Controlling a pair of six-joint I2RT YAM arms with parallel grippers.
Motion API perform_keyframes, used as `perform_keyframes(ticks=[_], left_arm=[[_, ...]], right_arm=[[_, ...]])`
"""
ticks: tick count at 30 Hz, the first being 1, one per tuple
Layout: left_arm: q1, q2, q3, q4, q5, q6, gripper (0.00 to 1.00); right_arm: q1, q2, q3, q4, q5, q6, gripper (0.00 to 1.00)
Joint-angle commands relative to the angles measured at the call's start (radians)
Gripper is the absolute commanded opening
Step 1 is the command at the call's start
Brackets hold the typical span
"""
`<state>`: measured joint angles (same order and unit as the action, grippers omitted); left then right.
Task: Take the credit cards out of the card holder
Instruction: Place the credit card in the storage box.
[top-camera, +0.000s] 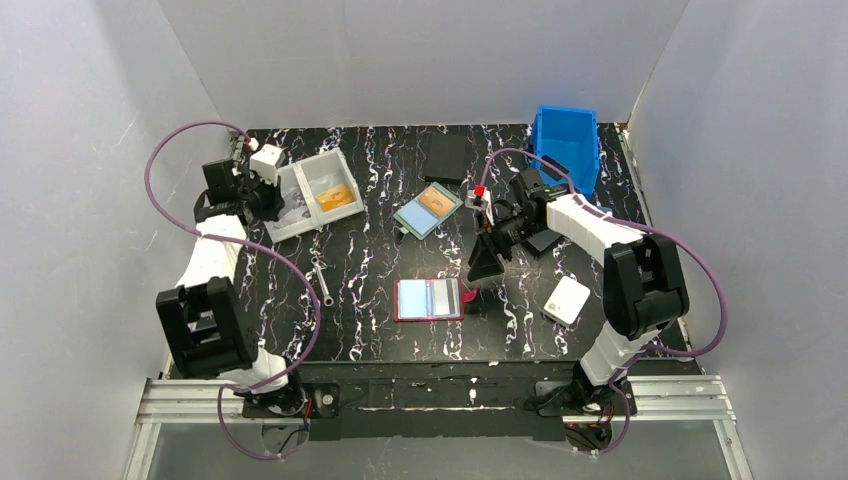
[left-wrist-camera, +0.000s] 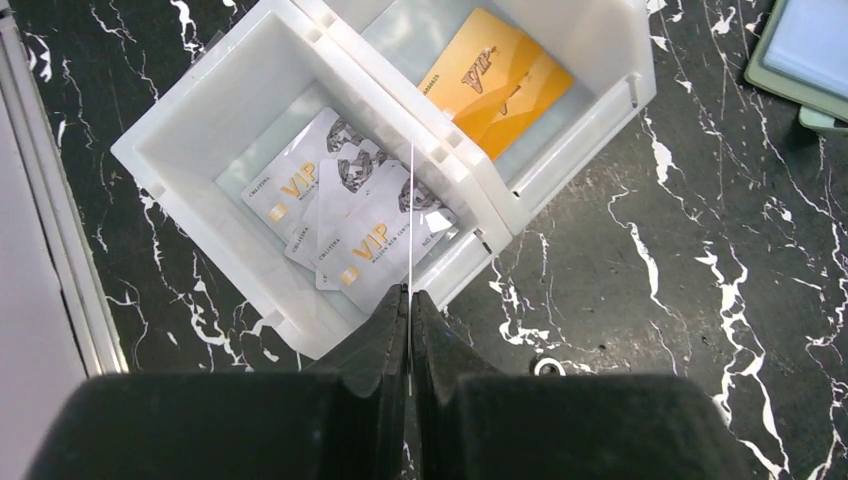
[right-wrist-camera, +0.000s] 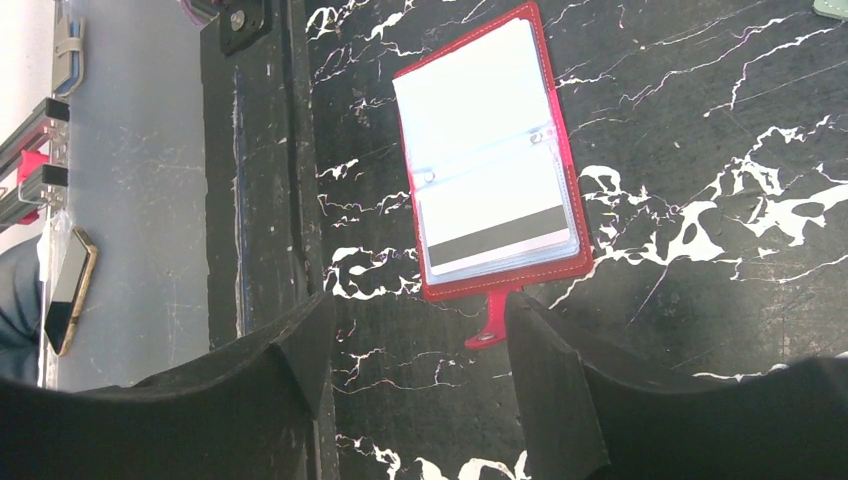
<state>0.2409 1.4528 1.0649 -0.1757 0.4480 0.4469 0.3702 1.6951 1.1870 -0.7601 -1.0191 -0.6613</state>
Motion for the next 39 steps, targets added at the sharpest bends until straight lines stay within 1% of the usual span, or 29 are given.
perform_keyframes(ticks=[1,5,10,13,18,19,21,23,26,28,32,36,39], left_arm=[[0.037,0.066,0.074,0.043,0.108,-0.020,0.00],[0.070,0.158,0.124,0.033,0.197,-0.022,0.00],[0.110,0.249,0.193,-0.005,0.263,-0.044,0.00],[0.116,0.306,0.237,-0.048,0.292,-0.045,0.00],[0.116,0.392,0.305,-0.131,0.289,-0.041,0.00],[0.116,0.402,0.310,-0.135,0.278,-0.045,0.01],[0.116,0.418,0.311,-0.139,0.254,-0.047,0.07],[0.116,0.430,0.318,-0.143,0.233,-0.054,0.10],[0.116,0.436,0.324,-0.140,0.203,-0.073,0.13],[0.115,0.436,0.326,-0.135,0.176,-0.088,0.16],[0.115,0.418,0.324,-0.118,0.093,-0.120,0.20],[0.111,0.356,0.311,-0.064,0.068,-0.158,0.24],[0.105,0.275,0.289,-0.003,0.055,-0.205,0.29]], right_arm=[[-0.011,-0.002,0.012,-0.030,-0.044,-0.032,0.71],[-0.019,-0.002,0.016,-0.049,-0.062,-0.051,0.71],[-0.022,0.009,0.018,-0.056,-0.062,-0.057,0.71],[-0.022,0.021,0.022,-0.067,-0.065,-0.067,0.70],[-0.022,0.028,0.023,-0.071,-0.065,-0.072,0.70],[-0.022,0.029,0.023,-0.072,-0.065,-0.072,0.70],[-0.022,0.030,0.023,-0.073,-0.068,-0.073,0.70],[-0.022,0.034,0.023,-0.073,-0.068,-0.073,0.70],[-0.022,0.038,0.025,-0.076,-0.070,-0.073,0.70],[-0.022,0.040,0.025,-0.077,-0.071,-0.075,0.70],[-0.022,0.042,0.025,-0.080,-0.072,-0.077,0.70],[-0.022,0.044,0.026,-0.082,-0.073,-0.079,0.70],[-0.022,0.047,0.031,-0.096,-0.069,-0.091,0.70]])
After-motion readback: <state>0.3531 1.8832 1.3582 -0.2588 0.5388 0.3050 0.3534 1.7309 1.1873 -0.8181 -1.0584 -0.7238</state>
